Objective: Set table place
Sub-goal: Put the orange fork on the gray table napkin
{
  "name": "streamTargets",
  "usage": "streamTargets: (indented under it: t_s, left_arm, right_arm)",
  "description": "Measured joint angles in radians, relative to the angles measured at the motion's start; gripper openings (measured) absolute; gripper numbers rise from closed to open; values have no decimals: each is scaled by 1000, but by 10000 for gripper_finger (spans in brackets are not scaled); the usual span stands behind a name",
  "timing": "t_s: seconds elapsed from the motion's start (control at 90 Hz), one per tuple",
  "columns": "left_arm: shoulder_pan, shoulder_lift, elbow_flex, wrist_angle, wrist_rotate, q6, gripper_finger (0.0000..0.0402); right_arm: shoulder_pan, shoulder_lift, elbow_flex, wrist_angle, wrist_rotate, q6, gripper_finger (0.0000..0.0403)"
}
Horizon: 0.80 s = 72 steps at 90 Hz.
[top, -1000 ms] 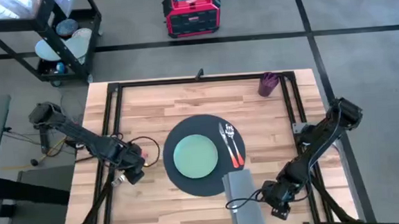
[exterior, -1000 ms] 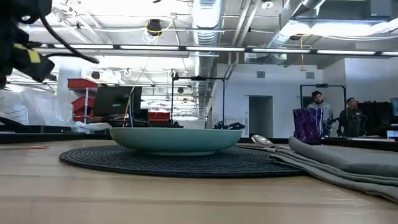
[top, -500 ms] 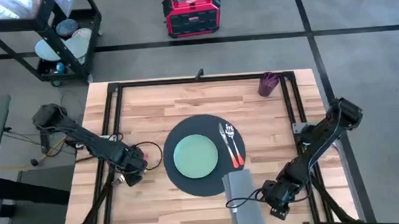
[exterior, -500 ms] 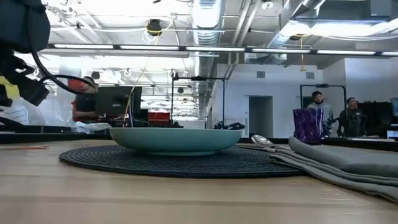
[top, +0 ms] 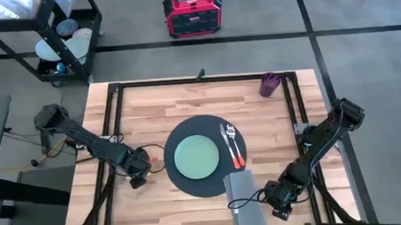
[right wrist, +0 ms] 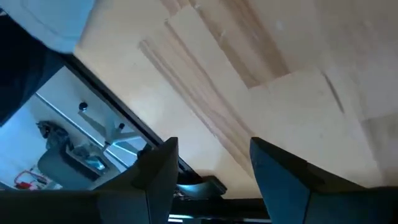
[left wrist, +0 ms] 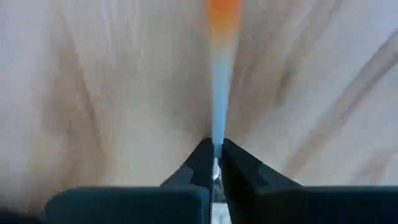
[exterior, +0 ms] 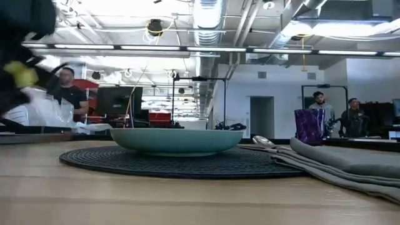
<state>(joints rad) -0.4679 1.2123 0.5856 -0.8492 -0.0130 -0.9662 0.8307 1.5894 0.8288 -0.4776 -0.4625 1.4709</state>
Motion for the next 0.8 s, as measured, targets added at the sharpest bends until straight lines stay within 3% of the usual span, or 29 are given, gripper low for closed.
streamTargets:
  t_s: [0.189,0.333,0.522,0.8]
  left_arm:
    - [23,18,167,-15,-41,92,1]
    - [71,73,321,-34,-33,293,0]
    - [146,254,554,-168,-8,751,0]
    - [262,398,722,-221,73,1418,0]
  right_arm:
    - [5,0,0,-13,-4,-14,187]
    - [11,0,0,-105,12,-25,185]
    - [63,-1,0,-306,99,122,166]
    - [203,-25,0,-331,180,494,146]
